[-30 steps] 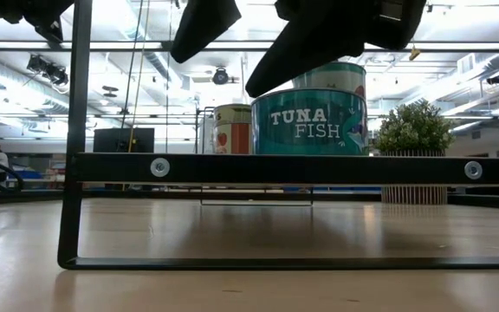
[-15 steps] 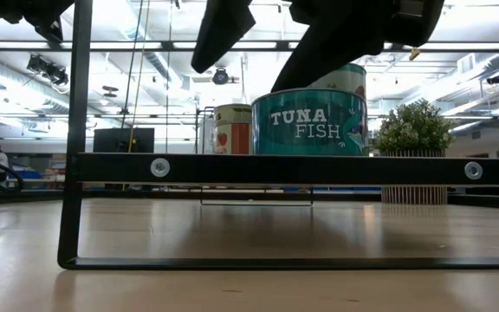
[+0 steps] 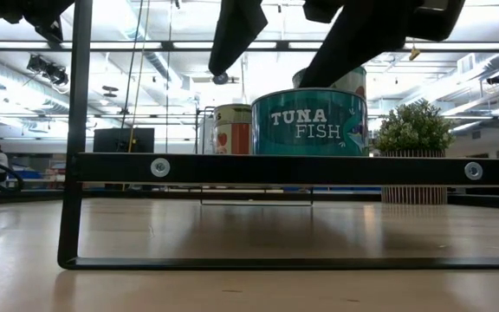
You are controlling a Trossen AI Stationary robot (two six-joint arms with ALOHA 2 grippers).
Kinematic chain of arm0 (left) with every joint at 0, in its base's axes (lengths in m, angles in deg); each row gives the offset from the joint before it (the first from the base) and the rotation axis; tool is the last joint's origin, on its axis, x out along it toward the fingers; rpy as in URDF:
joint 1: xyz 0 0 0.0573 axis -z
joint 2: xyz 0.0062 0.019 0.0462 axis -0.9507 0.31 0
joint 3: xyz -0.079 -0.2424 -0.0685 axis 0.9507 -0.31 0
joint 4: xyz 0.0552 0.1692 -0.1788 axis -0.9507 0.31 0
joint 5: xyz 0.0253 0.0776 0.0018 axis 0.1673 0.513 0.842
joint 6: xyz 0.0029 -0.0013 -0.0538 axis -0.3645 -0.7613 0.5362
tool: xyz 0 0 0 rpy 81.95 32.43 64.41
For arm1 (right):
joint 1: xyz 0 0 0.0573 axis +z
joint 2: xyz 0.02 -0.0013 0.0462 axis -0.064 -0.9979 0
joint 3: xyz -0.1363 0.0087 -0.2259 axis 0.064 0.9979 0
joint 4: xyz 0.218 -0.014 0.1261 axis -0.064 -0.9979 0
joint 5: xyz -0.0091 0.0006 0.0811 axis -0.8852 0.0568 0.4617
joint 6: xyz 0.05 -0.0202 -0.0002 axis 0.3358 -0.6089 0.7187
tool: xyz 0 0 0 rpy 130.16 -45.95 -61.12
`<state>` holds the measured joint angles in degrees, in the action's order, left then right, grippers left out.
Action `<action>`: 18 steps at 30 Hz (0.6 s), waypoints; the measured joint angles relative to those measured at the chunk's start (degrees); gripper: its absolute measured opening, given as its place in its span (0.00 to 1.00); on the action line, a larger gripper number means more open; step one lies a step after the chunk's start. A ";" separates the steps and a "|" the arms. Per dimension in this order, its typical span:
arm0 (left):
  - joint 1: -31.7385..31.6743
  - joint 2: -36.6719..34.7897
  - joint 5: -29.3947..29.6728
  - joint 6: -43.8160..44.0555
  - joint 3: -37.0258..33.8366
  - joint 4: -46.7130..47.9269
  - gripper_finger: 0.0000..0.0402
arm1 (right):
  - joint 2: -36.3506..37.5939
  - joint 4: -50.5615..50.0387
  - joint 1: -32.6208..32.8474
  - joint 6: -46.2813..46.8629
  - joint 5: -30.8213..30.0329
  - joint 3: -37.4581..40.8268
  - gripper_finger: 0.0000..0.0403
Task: Pick and place cans onto a shelf
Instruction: Put the canned tuna on the shelf
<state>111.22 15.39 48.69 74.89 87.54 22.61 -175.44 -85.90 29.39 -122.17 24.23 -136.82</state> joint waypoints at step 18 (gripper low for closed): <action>-0.01 0.00 0.00 0.00 0.00 0.02 0.35 | 0.20 1.93 -0.59 -0.14 0.67 -0.32 0.87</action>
<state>111.21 15.39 48.69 74.88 87.54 22.63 -175.24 -83.97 28.80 -122.31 24.90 -137.14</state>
